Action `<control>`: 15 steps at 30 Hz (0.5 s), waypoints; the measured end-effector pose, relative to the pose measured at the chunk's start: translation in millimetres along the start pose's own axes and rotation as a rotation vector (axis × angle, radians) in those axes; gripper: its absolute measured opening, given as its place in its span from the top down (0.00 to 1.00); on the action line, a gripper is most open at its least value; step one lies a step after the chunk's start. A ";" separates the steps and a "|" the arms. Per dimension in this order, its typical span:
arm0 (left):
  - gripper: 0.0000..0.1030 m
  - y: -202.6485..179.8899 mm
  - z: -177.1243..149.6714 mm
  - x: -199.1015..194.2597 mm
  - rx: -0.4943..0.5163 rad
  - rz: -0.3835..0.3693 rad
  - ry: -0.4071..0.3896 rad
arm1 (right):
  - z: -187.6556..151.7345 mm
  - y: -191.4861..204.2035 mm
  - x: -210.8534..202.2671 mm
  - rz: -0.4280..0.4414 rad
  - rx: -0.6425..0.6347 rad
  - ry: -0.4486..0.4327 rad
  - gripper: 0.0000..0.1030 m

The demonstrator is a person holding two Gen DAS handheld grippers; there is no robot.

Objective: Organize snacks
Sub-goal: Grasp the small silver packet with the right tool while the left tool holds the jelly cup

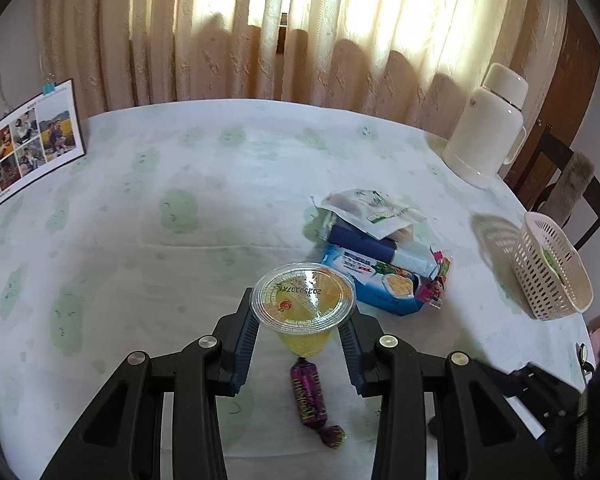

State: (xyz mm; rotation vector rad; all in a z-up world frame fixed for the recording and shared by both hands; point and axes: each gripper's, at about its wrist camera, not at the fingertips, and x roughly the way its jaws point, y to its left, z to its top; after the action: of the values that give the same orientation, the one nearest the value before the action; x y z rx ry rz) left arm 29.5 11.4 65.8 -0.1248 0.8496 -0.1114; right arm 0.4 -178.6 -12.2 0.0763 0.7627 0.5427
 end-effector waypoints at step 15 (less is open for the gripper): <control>0.66 18.3 -1.8 -14.2 -0.037 -0.015 -0.021 | 6.7 33.9 56.4 -0.096 -0.098 0.150 0.37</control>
State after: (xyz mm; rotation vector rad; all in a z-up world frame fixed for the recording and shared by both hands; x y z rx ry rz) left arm 19.7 31.4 72.3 -0.1668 0.8306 -0.1081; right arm 23.4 -120.8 -34.5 -0.0924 0.8801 0.4973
